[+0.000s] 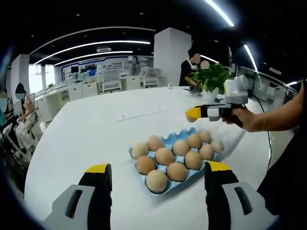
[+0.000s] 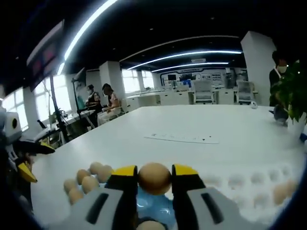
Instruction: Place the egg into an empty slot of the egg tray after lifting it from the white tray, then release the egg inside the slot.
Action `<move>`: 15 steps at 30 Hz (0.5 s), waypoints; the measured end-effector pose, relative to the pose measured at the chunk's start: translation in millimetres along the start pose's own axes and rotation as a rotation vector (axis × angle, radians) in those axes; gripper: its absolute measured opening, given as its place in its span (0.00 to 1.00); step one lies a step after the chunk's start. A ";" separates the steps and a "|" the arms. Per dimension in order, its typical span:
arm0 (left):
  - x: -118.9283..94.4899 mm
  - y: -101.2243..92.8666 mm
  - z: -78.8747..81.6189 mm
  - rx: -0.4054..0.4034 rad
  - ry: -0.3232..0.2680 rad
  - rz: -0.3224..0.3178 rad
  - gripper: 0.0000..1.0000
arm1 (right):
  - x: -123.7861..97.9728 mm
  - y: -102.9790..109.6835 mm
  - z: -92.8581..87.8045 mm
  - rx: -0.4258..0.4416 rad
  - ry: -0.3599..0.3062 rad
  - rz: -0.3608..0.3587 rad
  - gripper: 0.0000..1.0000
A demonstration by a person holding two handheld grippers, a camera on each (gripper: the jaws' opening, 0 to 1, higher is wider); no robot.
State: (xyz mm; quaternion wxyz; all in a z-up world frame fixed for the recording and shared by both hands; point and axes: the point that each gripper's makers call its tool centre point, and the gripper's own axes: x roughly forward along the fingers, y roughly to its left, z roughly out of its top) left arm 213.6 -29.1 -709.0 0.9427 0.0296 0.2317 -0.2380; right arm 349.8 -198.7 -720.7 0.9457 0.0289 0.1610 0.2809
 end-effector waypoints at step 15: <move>-1.2 0.7 -3.1 -0.009 0.009 0.009 0.80 | 27.7 45.6 -12.8 -0.025 0.051 0.115 0.27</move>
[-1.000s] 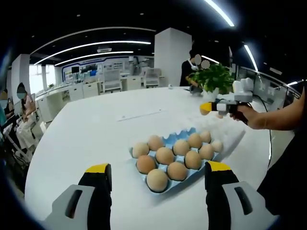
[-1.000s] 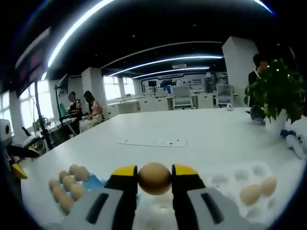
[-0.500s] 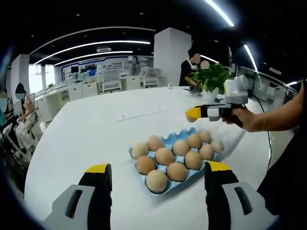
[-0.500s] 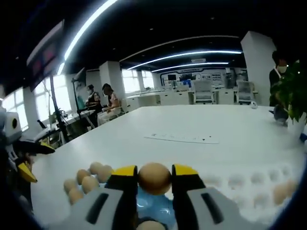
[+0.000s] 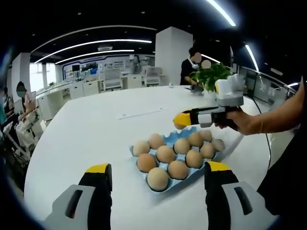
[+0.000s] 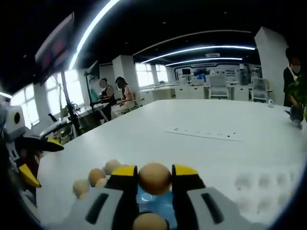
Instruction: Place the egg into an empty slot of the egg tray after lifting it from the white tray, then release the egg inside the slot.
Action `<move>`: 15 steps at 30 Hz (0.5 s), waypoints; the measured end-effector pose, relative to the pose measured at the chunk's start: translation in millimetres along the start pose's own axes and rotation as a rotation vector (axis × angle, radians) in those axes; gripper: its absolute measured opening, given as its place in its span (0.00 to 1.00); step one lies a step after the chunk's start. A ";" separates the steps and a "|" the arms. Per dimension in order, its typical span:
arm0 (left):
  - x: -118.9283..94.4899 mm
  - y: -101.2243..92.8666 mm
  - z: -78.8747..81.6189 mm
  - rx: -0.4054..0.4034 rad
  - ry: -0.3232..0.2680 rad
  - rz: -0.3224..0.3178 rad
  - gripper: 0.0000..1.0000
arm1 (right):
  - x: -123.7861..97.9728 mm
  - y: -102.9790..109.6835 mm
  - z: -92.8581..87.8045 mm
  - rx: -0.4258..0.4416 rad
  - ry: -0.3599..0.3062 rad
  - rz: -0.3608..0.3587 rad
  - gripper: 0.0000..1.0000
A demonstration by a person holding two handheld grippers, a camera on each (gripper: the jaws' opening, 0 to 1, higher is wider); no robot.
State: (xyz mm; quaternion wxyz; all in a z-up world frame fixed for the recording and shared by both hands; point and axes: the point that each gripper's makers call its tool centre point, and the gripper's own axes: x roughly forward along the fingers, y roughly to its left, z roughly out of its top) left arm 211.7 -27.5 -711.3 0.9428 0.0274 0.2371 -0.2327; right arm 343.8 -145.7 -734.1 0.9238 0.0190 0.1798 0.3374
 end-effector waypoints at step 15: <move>-3.1 -0.1 -1.3 -0.011 0.001 0.005 0.80 | 19.6 19.1 -13.9 -0.003 0.044 0.052 0.27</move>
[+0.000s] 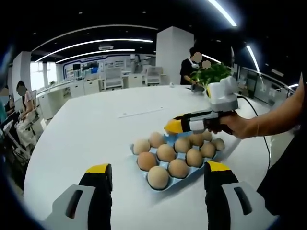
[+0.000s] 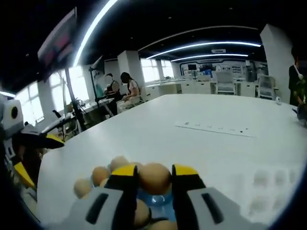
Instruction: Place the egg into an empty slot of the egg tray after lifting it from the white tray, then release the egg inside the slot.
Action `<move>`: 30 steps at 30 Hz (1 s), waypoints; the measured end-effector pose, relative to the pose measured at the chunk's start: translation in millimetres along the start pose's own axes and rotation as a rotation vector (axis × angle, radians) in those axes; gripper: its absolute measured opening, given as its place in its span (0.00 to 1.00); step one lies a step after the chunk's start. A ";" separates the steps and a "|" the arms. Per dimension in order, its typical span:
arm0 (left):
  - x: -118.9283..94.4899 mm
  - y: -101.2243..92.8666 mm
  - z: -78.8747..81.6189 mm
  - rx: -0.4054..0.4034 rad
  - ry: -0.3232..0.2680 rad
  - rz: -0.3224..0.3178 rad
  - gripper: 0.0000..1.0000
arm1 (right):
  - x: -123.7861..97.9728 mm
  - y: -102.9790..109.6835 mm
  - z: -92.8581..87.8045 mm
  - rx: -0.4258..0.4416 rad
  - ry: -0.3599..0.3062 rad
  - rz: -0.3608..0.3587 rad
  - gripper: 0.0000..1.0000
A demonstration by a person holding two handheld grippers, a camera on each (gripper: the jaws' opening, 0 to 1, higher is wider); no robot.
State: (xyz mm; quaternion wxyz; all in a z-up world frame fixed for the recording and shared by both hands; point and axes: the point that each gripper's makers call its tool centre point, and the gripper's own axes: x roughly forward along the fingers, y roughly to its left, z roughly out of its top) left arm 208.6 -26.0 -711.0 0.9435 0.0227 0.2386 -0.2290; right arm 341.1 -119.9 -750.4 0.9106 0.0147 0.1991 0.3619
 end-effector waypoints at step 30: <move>1.1 0.4 -1.9 0.001 0.009 -0.003 0.79 | 5.5 -4.0 -21.0 0.041 0.058 0.014 0.28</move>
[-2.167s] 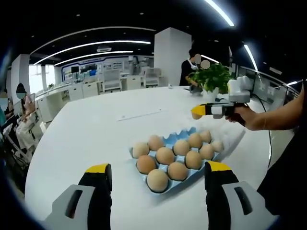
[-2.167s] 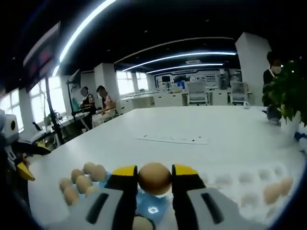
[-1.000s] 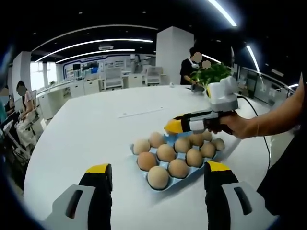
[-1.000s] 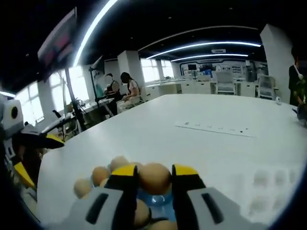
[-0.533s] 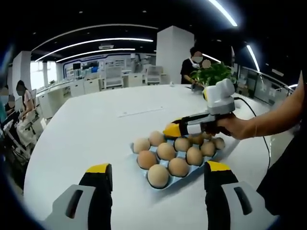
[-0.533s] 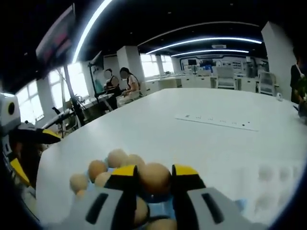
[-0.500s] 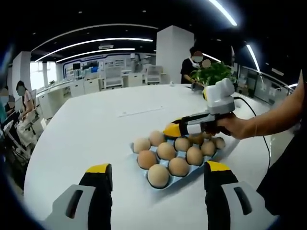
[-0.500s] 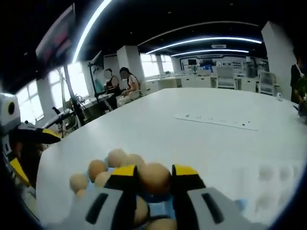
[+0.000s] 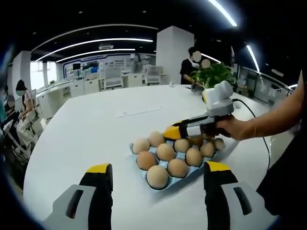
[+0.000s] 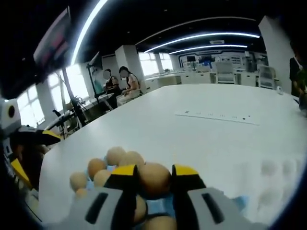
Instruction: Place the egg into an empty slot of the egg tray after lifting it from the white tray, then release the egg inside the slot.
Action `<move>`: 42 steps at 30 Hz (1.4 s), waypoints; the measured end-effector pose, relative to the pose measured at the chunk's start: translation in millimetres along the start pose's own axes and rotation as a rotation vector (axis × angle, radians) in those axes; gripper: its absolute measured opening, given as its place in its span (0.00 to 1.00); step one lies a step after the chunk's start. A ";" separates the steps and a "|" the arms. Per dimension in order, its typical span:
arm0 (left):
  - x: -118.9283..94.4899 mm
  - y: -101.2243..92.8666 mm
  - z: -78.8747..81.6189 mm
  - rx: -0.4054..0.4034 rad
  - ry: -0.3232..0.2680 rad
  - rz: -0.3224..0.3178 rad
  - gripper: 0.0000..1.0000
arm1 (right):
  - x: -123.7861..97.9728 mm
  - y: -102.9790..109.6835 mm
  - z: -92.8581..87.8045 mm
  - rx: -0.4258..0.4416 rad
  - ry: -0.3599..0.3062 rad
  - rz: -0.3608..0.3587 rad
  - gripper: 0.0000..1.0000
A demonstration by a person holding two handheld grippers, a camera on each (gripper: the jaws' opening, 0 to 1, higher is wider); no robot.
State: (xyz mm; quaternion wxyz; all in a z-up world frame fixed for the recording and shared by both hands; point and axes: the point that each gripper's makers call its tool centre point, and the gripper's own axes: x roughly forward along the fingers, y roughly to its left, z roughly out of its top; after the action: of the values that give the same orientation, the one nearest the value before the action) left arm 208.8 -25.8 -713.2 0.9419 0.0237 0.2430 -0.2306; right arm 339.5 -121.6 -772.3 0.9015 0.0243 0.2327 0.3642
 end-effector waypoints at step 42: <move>4.3 -7.7 7.6 0.021 -0.016 -0.020 0.78 | -87.0 -88.7 19.1 -0.023 -0.150 -0.270 0.27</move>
State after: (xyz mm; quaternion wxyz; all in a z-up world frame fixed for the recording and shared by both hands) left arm 212.1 -35.7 -708.0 0.9412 0.0294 0.2331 -0.2428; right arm 350.6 -242.3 -739.2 0.9574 0.0097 0.1615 0.2393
